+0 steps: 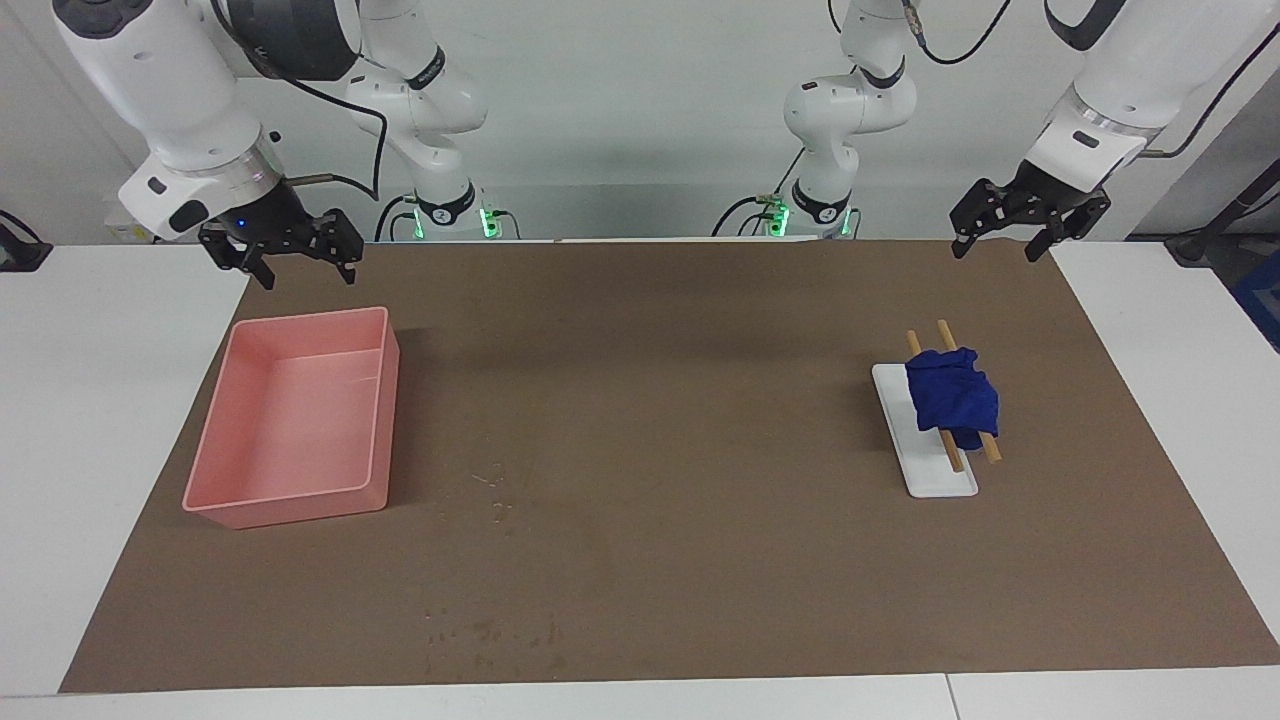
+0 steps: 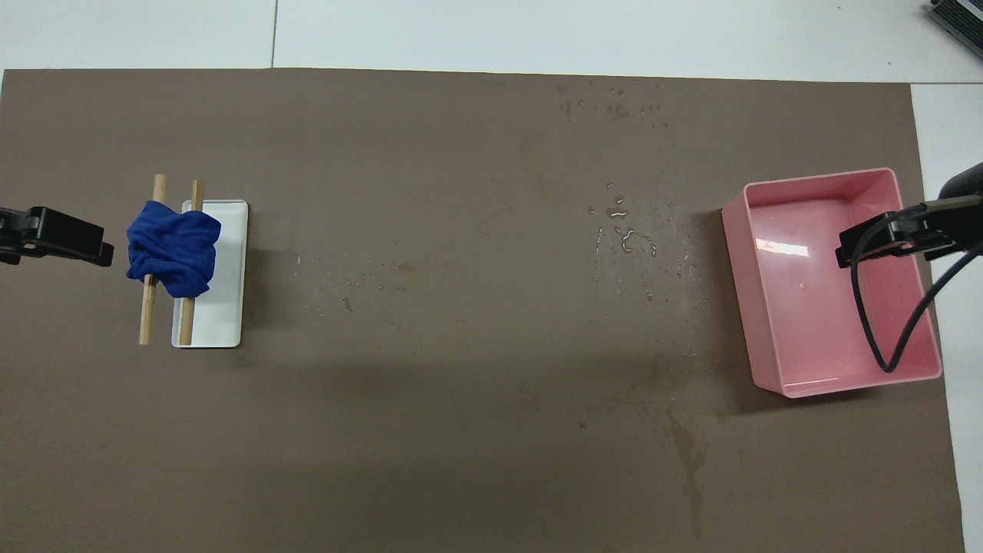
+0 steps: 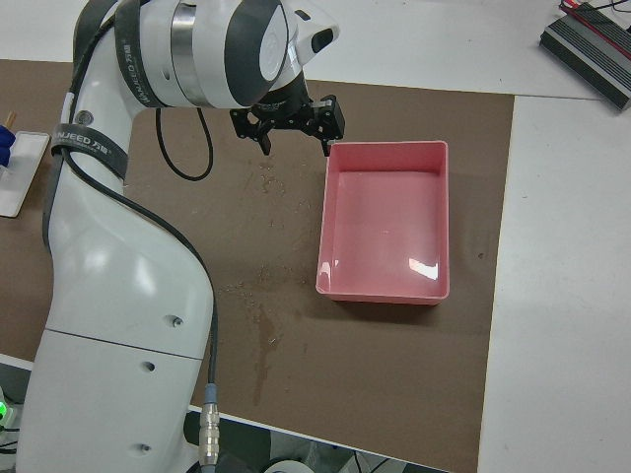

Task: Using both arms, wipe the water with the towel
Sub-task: 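Lower the left gripper onto the blue towel and grasp it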

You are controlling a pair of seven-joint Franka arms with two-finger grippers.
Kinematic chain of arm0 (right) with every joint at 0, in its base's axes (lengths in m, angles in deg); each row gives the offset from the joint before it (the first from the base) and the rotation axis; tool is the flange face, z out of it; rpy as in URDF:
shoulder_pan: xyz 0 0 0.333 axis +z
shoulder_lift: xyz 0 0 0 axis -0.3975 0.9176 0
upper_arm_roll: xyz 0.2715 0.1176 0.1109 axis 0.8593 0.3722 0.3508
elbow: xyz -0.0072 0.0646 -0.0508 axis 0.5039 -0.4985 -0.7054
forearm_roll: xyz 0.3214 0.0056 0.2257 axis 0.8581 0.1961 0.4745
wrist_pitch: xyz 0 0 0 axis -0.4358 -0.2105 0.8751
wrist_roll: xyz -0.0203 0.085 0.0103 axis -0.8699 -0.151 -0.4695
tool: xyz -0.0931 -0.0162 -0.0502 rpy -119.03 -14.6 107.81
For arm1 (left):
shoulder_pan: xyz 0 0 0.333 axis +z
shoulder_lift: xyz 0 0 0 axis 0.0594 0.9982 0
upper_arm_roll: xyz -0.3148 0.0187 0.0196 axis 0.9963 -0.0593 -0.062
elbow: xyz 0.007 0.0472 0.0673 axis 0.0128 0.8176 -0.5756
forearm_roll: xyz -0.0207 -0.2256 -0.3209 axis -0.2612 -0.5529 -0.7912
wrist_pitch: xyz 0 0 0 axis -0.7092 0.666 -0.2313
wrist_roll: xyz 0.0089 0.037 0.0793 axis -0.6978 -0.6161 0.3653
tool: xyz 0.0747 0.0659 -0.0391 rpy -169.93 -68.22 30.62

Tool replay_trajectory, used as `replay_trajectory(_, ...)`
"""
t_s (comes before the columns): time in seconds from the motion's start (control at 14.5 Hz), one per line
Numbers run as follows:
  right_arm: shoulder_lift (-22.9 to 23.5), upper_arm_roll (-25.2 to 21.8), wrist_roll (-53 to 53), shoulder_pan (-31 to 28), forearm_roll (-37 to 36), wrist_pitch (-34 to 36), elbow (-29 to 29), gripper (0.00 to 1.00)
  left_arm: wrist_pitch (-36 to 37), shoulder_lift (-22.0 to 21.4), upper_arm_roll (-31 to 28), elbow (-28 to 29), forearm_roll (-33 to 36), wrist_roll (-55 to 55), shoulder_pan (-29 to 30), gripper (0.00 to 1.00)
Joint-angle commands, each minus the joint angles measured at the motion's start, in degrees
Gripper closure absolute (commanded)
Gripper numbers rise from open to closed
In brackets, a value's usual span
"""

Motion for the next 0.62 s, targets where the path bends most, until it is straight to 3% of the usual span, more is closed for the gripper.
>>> replay_trajectory(0.0,-0.8,0.5,0.1,-0.3,-0.9,1.1,-0.4,0.00,-0.3,-0.2,-0.2,-0.5,-0.1,-1.0,-0.5,0.00)
replay_trajectory(0.14,-0.8,0.5,0.1,-0.3,-0.9,1.1,-0.4,0.00,-3.5,-1.2,-0.3,2.0,-0.1,-0.5,-0.4,0.00)
replay_trajectory(0.35,-0.8,0.5,0.1,-0.2,-0.9,1.2,-0.5,0.00,-14.4,-3.3,-0.7,9.9,-0.1,0.4,0.7,0.00)
replay_trajectory(0.55,-0.8,0.5,0.1,-0.3,-0.9,1.2,-0.5,0.00,-25.0,-0.6,-0.8,14.1,0.9,2.5,2.1,0.00)
